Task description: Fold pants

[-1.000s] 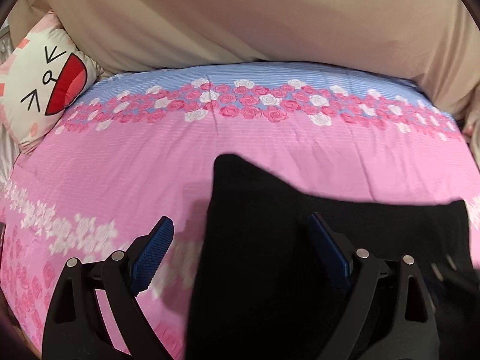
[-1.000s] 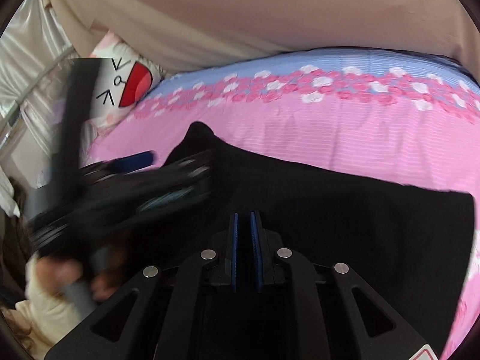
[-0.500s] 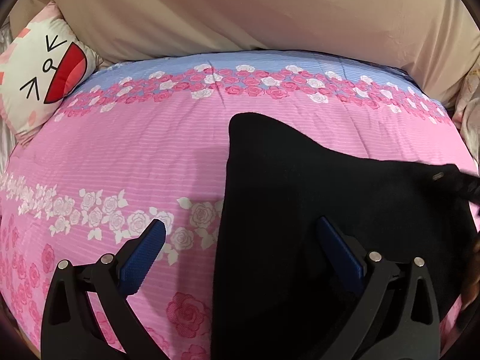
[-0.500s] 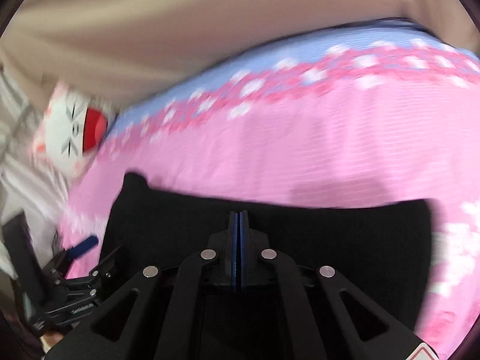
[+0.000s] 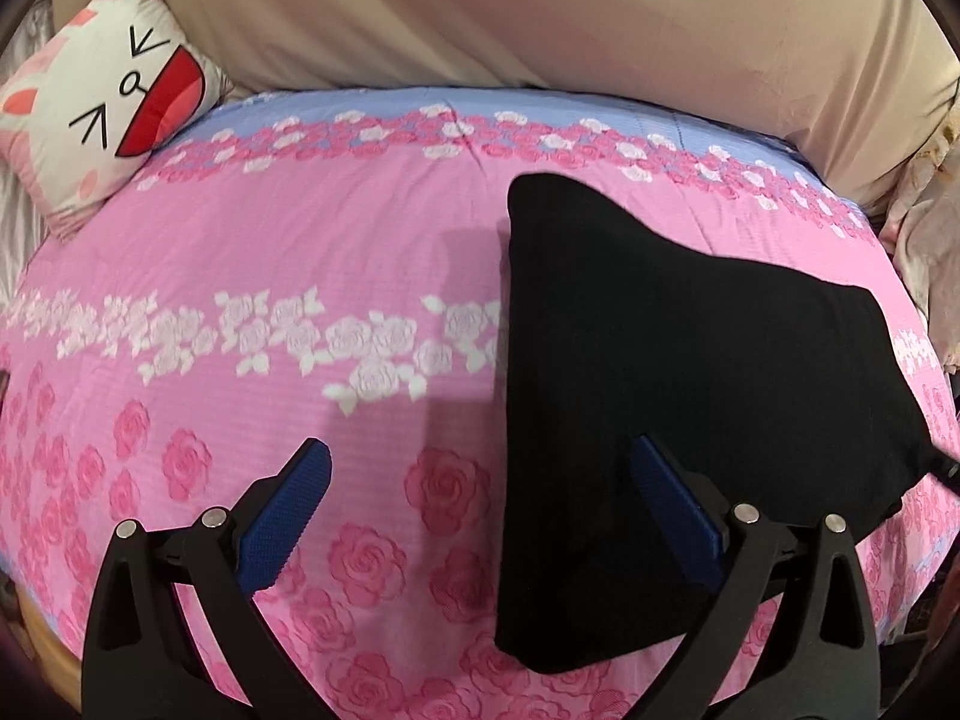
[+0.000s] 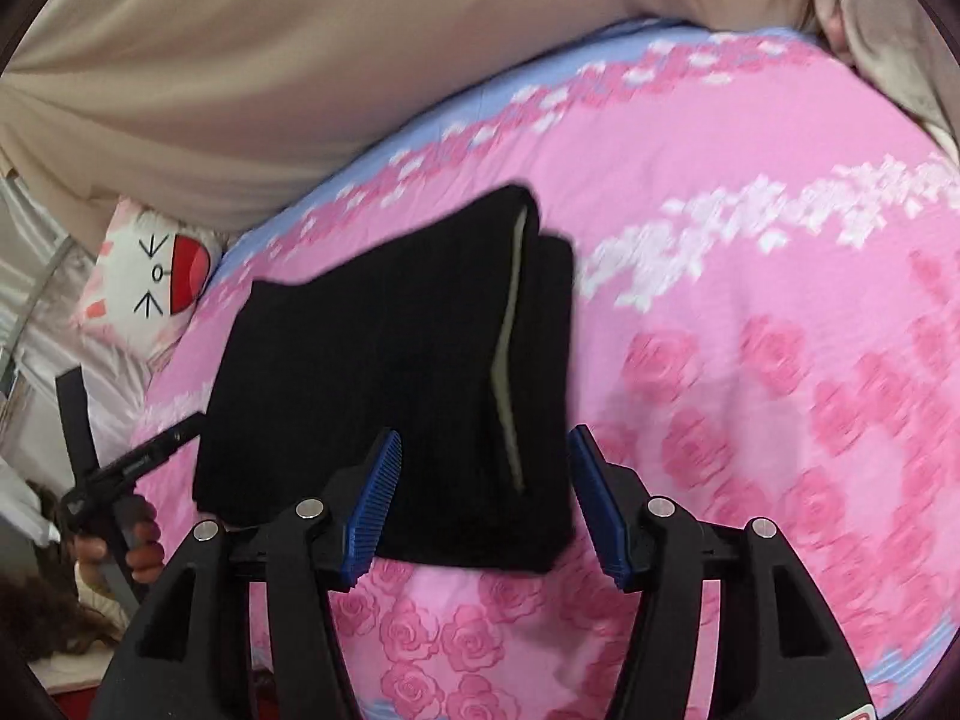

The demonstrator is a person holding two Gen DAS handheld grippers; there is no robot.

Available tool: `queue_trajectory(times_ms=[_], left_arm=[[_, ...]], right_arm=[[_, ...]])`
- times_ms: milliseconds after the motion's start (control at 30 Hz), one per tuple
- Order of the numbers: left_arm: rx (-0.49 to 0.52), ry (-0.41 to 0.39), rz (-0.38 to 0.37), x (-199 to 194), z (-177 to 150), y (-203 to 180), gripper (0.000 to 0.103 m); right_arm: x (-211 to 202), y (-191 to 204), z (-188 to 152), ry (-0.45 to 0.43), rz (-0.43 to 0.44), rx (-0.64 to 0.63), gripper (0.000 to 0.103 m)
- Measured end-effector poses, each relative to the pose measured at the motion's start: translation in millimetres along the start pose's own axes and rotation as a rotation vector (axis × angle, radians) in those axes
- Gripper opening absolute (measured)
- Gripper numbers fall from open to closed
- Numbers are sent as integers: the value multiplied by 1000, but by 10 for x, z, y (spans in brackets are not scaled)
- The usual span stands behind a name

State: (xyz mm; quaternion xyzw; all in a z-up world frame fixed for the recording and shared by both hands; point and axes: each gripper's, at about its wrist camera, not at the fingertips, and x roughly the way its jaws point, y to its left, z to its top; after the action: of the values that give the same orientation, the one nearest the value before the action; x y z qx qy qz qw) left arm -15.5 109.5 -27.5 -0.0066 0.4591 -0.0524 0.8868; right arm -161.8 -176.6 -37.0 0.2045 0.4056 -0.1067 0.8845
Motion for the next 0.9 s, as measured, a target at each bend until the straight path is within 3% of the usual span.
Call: queue_trajectory(times_ms=[33, 100, 133, 233, 300, 367, 400, 467, 533, 667, 733, 800, 833, 900], left_arm=[[-6, 11, 2, 25, -19, -7, 98], [-16, 19, 7, 34, -40, -4, 98], [-19, 19, 5, 6, -42, -3, 98], [-2, -8, 12, -112, -76, -21, 98], [9, -7, 28, -83, -117, -38, 98], [-11, 29, 8, 6, -168, -30, 98], [-25, 37, -8, 7, -182, -22, 98], [-38, 50, -50, -36, -211, -10, 98], [-34, 54, -76, -66, -244, -23, 98], [-49, 62, -173, -98, -234, -95, 98], [-41, 19, -183, -139, -185, -157, 98], [-18, 8, -104, -80, -143, -221, 98], [-7, 18, -77, -31, -125, -239, 98], [22, 48, -31, 105, -129, -291, 98]], right_arm=[[70, 33, -42, 8, -12, -23, 39], [60, 138, -83, -14, -65, -87, 28], [-14, 184, -66, -33, -63, -97, 16], [-323, 256, -30, -89, -3, -105, 16], [-268, 241, -70, -70, -59, -147, 18], [17, 68, -151, 12, -96, -119, 33], [16, 25, -173, -9, -58, -72, 36], [-113, -67, -172, -30, -36, 22, 58], [-237, -76, -183, -79, -42, 31, 65], [-223, -138, -165, -58, 13, 91, 66], [-315, -82, -118, -150, 34, 88, 65], [-351, 157, 13, -185, 66, -21, 49], [-315, 365, 112, -179, 91, -89, 34], [-123, 723, 290, -134, 151, -177, 24]])
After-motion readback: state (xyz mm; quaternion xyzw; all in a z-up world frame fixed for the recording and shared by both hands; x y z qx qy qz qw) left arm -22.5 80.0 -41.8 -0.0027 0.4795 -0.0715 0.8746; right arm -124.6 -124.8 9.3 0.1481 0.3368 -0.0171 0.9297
